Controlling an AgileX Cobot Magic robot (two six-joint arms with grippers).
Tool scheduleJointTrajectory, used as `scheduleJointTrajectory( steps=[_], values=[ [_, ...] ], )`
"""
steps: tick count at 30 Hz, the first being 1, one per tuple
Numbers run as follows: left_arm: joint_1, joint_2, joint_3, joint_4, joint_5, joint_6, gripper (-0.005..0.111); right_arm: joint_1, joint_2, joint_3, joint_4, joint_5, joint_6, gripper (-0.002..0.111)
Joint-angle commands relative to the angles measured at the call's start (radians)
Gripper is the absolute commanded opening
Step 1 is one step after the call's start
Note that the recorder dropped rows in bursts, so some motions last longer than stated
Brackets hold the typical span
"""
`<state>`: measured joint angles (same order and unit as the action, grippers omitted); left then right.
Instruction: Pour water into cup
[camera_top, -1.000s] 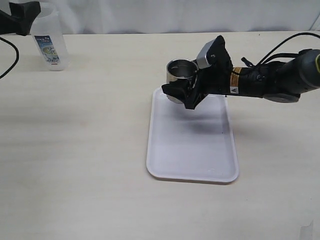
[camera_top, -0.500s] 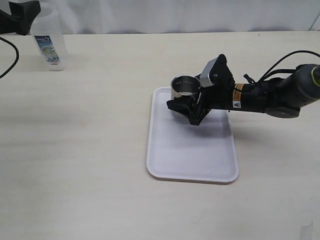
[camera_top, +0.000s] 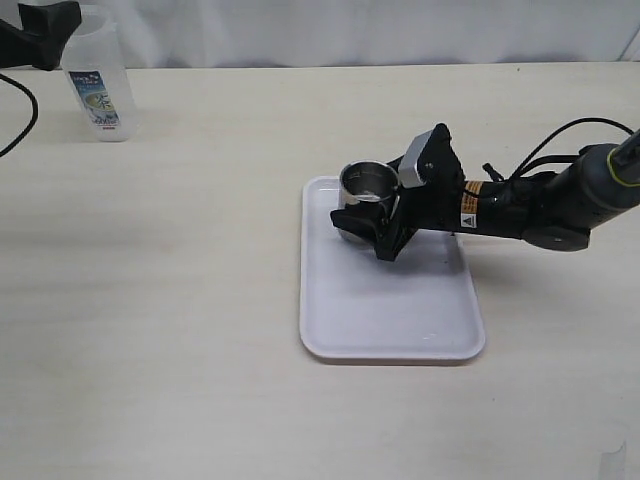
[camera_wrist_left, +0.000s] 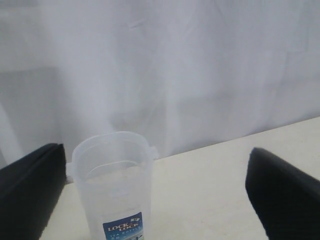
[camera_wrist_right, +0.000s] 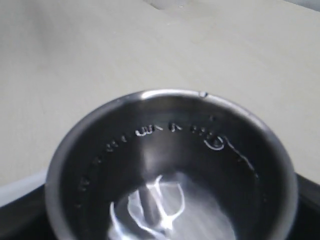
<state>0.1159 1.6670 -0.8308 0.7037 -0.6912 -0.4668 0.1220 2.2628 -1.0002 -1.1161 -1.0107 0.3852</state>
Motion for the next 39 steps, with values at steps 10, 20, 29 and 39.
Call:
scheduleJointTrajectory(
  steps=[10, 20, 29, 39],
  values=[
    [0.000, -0.006, 0.004, 0.001, -0.020, -0.008, 0.091, -0.006, -0.003, 0.002, 0.027, -0.033, -0.008, 0.071],
    [0.000, -0.006, 0.004, 0.001, -0.020, -0.008, 0.091, -0.006, -0.017, 0.002, 0.027, -0.039, -0.012, 0.079],
    [0.000, -0.006, 0.004, 0.001, -0.018, -0.008, 0.091, -0.006, -0.050, 0.002, 0.027, -0.039, -0.012, 0.079],
    [0.000, -0.006, 0.004, 0.001, -0.018, -0.008, 0.091, -0.006, -0.239, 0.003, 0.020, -0.027, 0.155, 0.065]
  ],
)
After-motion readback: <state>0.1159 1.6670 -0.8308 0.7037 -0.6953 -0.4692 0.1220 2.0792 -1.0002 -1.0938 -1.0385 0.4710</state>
